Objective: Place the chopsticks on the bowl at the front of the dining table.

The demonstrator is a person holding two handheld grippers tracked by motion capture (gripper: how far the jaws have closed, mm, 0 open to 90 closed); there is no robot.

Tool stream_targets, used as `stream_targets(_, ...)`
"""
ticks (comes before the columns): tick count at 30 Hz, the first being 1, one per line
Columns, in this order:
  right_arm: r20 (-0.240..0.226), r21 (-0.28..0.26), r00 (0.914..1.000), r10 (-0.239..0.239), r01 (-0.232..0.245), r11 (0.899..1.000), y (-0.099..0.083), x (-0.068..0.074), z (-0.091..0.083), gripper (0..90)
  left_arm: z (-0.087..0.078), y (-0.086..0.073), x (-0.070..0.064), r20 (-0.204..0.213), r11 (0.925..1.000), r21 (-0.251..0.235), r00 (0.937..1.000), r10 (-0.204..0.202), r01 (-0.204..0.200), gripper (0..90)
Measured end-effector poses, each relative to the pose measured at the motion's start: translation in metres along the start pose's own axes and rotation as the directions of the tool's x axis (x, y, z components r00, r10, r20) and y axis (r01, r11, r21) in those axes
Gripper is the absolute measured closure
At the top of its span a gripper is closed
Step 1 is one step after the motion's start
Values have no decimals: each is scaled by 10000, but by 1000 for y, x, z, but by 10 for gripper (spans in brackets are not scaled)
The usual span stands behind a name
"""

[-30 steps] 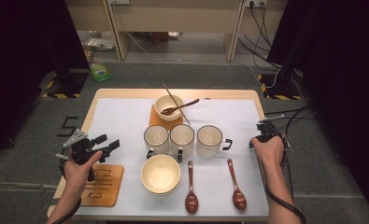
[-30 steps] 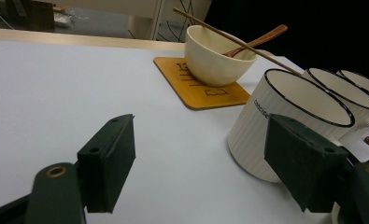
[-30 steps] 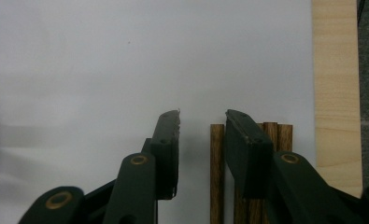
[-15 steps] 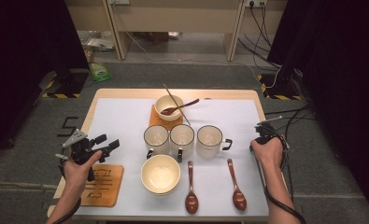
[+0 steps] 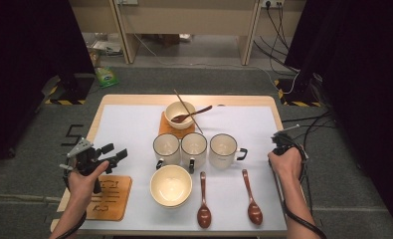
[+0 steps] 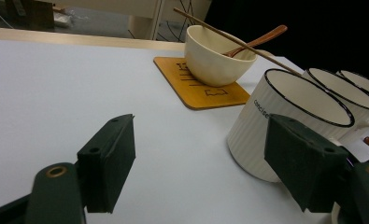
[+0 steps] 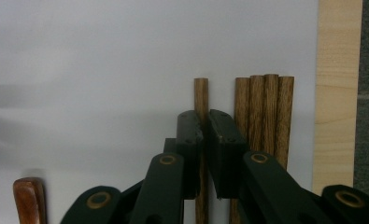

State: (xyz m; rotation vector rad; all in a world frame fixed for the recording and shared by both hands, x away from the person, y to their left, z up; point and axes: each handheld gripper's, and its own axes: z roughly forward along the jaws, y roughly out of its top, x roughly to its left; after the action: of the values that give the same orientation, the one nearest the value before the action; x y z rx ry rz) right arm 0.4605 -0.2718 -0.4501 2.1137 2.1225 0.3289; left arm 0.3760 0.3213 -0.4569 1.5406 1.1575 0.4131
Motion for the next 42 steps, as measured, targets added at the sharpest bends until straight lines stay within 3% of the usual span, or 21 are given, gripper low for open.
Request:
stream_targets(9, -149, -264, 9999, -14, 10, 9997, 7, 1, 2, 833, -1, 1, -1, 14, 10000, -5, 10000, 33, -33, 243)
stream_targets(22, -267, -781, 9996, 44, -65, 9969, 36, -4, 0, 833, -1, 1, -2, 20, 10000, -15, 10000, 1, -1, 243)
stream_targets(42, -383, -896, 9992, -122, 87, 9959, 63, 3, 9, 833, -2, 1, -1, -49, 10000, -40, 10000, -3, 3, 243)
